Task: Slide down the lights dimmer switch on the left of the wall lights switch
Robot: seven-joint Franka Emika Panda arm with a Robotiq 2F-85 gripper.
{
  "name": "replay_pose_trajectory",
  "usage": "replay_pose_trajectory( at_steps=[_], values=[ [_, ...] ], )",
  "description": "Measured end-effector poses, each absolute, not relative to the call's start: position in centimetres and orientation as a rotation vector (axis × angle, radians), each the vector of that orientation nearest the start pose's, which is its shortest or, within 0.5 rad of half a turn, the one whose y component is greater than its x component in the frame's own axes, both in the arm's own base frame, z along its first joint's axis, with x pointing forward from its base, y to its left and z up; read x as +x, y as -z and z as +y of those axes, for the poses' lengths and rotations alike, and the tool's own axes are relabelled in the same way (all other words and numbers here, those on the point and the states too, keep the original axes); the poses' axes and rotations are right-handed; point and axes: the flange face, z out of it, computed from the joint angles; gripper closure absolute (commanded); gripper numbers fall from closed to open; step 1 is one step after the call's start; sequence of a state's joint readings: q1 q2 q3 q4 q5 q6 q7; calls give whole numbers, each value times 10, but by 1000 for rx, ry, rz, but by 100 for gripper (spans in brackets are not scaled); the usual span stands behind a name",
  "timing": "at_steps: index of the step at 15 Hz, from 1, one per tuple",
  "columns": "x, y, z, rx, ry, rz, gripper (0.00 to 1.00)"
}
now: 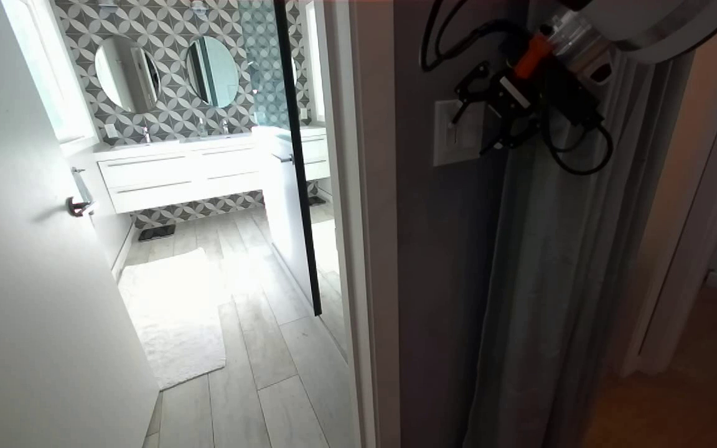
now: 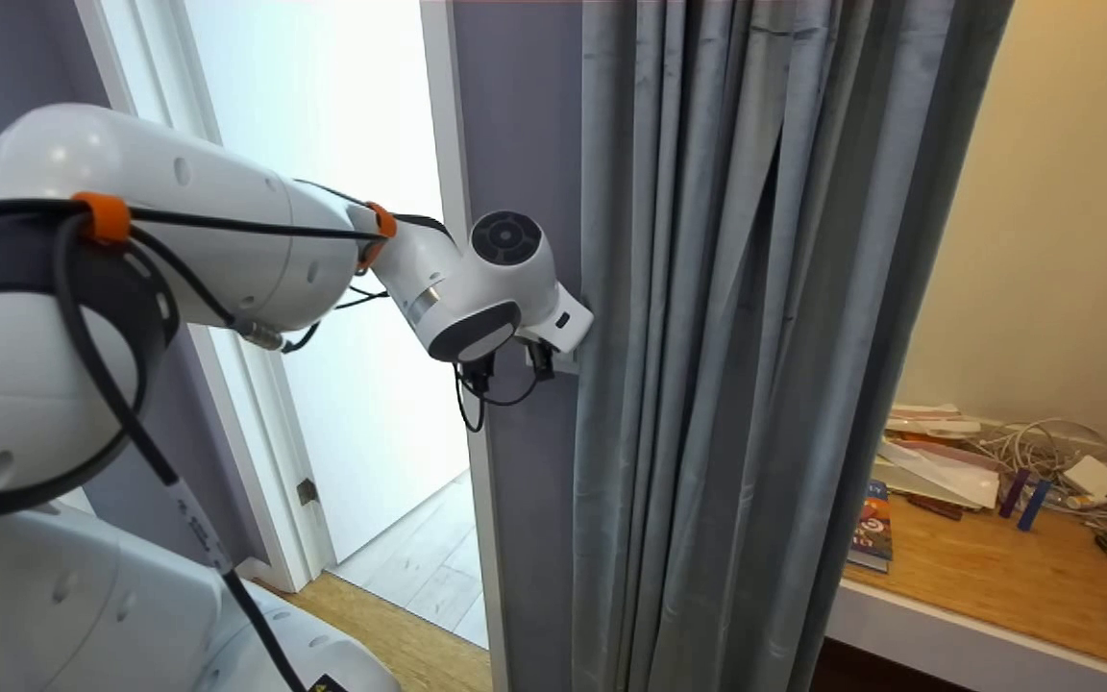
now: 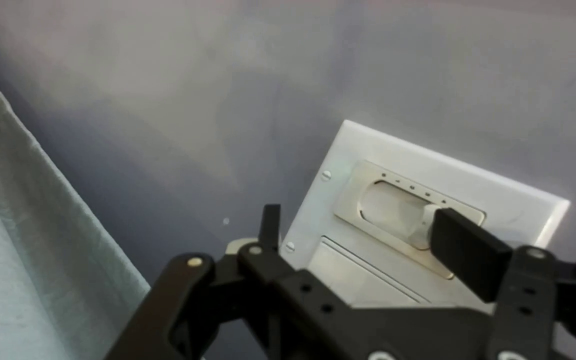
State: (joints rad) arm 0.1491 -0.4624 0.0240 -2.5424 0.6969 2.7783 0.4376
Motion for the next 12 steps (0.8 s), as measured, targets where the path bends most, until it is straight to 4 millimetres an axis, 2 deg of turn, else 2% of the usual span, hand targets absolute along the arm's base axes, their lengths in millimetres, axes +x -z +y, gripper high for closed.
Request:
replay_pose_trajectory(
  at_steps=[5, 12],
  values=[
    [438, -501, 50, -2229, 634, 988, 23],
    [439, -498, 53, -2237, 627, 985, 22]
  ],
)
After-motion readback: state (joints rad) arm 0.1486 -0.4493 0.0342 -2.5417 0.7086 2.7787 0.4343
